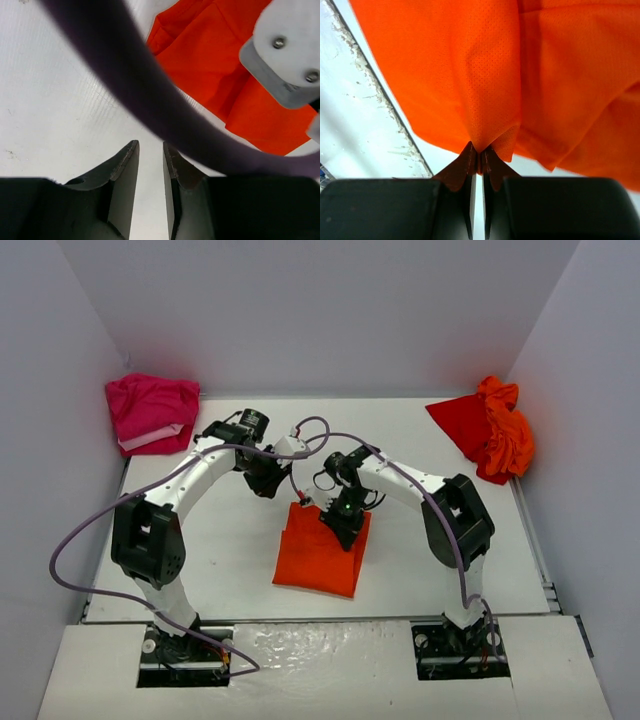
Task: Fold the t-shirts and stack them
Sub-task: Fold the long partially folded tshirt into a neat square
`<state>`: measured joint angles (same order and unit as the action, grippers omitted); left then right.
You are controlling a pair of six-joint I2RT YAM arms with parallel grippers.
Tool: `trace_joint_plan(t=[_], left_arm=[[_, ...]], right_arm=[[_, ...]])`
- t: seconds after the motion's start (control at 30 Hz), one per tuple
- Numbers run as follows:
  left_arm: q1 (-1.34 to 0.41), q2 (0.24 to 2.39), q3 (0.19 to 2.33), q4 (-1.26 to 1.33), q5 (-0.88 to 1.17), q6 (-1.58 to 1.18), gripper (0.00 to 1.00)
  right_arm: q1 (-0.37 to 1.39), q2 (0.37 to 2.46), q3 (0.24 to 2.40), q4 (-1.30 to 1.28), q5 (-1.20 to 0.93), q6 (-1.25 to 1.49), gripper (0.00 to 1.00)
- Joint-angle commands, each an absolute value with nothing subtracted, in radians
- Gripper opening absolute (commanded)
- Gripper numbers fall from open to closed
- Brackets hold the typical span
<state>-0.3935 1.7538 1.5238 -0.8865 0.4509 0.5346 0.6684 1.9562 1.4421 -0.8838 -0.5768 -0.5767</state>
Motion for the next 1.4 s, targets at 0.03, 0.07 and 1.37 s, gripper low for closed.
trace_joint_plan(t=[0.03,0.07,1.37], left_arm=[[-0.396,1.703,1.53,-0.881,0.465,0.55,0.22],[-0.396,1.703,1.532,-0.884,0.463,0.552,0.22],[-0.431,1.938,1.689,-1.384,0.915,0.848,0.43]], right_arm=[[0.697,1.805,1.53,-0.95,-0.554,-0.555,0.0],[0.698,1.792,1.537,-0.958,-0.555,-0.554,0.0],[0.488,1.923,1.571,-0.882,-0.68,-0.663,0.0]])
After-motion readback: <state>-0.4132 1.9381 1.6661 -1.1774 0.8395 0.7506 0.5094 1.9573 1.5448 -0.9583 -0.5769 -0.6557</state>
